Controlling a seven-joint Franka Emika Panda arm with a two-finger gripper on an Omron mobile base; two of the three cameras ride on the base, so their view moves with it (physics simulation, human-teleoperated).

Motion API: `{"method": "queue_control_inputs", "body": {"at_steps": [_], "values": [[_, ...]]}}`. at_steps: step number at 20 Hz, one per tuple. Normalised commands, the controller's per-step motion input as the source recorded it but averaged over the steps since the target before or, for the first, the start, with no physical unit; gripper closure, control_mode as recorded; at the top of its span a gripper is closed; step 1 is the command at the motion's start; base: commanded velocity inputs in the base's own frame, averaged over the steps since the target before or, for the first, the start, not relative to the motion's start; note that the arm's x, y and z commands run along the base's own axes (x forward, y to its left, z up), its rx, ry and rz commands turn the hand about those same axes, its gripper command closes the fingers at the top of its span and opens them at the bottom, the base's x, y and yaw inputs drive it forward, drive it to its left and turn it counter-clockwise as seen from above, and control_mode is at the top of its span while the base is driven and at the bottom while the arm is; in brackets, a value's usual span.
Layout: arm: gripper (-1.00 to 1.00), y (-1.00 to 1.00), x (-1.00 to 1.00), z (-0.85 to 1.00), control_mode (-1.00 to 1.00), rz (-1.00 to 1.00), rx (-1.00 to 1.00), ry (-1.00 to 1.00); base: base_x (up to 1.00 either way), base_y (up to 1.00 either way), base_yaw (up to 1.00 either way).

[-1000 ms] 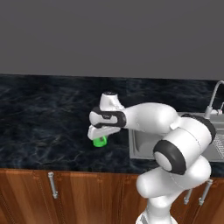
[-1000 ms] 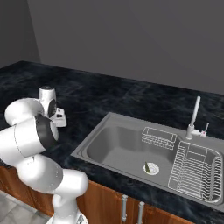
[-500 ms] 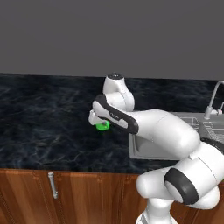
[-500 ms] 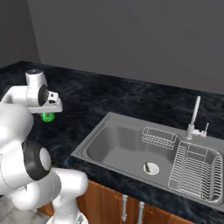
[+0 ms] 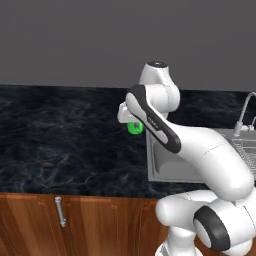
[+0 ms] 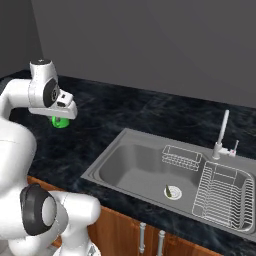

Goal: Clear the mugs and bowl far away from the sink.

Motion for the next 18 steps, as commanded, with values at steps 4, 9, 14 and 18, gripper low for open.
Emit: {"method": "queue_control_inputs", "body": {"at_steps": [4,9,14,18], "values": [[1.00,-0.51,-0.42,0.48,-1.00,-0.10,0.08,0.00,0.00,0.00,0.00],[1.00,-0.19,-0.32,0.20,-1.00,-0.03,0.00,-0.04,0.00,0.00,0.00],[1.00,-0.04,-0.51,0.51,-1.00,0.00,-0.07,0.04,0.00,0.00,0.00],[1.00,-0.26,-0.54,0.43,-1.00,0.01,-0.01,0.15,0.00,0.00,0.00]]}}
